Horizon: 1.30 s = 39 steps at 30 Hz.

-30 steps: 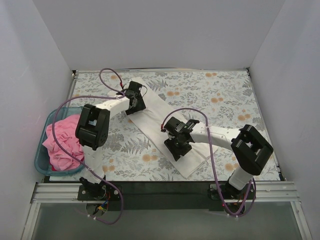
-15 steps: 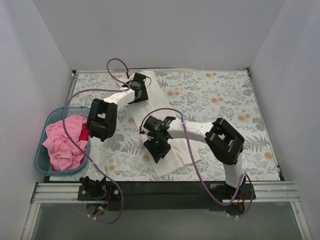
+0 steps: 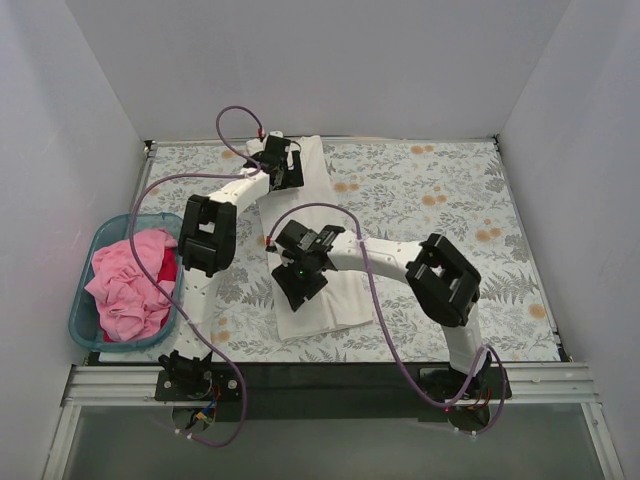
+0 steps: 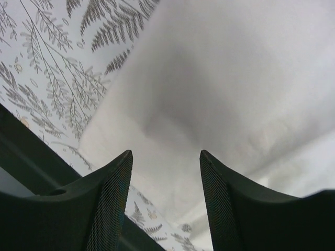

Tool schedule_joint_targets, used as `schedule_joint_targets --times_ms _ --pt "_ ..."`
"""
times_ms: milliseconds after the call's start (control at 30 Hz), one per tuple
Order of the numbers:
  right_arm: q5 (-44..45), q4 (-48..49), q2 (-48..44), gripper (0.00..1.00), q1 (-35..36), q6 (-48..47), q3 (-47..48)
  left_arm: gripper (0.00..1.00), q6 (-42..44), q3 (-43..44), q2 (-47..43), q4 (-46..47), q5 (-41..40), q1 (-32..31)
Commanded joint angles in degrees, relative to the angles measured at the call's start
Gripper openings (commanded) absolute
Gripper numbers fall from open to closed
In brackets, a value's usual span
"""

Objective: Fold and stack the t-shirts
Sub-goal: Fold the tshirt

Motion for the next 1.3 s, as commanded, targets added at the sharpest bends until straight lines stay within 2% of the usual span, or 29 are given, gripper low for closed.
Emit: schedule_joint_targets --times_ms 0,167,367,400,433,600,667,833,900,1000,1033,1067,1267 --pt "4.12 0.37 -8.12 0.52 -1.65 1.25 -3.30 0.98 0.04 -1.75 -11.97 0.76 0.41 0.32" --pt "8.78 0.46 -18.14 0.58 -4.46 2.40 -9.62 0.98 -2.42 -9.13 -25.57 -1.44 0.40 0.41" --pt "10.89 0.46 -27.37 0.60 -9.91 3.71 -17.54 0.98 -5.05 -28.36 -43.08 -1.44 3.30 0.32" --pt "10.98 0.37 -29.65 0.60 -10.52 4.59 -18.59 0.98 -5.76 -30.92 -48.85 -1.62 3.92 0.32" --pt "13.33 0.46 -30.80 0.62 -11.49 5.03 -20.43 0.98 -6.02 -35.90 -51.34 -1.97 4.53 0.24" --pt "15.29 1.34 -37.21 0.78 -13.08 6.97 -25.71 0.98 -9.10 -47.80 -65.50 -9.60 7.78 -0.73" --pt "14.41 1.69 -38.28 0.85 -13.95 7.67 -28.43 0.98 -12.17 -52.53 -71.04 -14.59 9.10 -1.08" --pt "12.04 2.74 -40.13 0.84 -15.36 9.34 -33.71 0.98 -22.87 -63.00 -82.89 -19.81 16.14 -3.19" --pt "11.69 3.62 -40.92 0.81 -15.36 10.39 -36.17 0.98 -25.53 -67.58 -84.49 -20.34 19.39 -4.33" --pt "11.51 4.85 -41.18 0.68 -15.36 11.53 -38.63 0.90 -29.49 -71.62 -85.03 -20.08 21.06 -6.35" --pt "9.68 5.03 -41.18 0.63 -15.36 11.80 -38.99 0.84 -30.36 -72.42 -84.85 -19.64 21.24 -6.97" --pt "9.40 5.90 -41.01 0.61 -15.36 11.98 -39.43 0.84 -31.07 -73.21 -84.59 -18.59 21.33 -7.67" --pt "7.20 8.28 -38.29 0.61 -15.36 13.21 -41.28 0.79 -35.38 -75.41 -77.57 -15.86 17.20 -14.78"
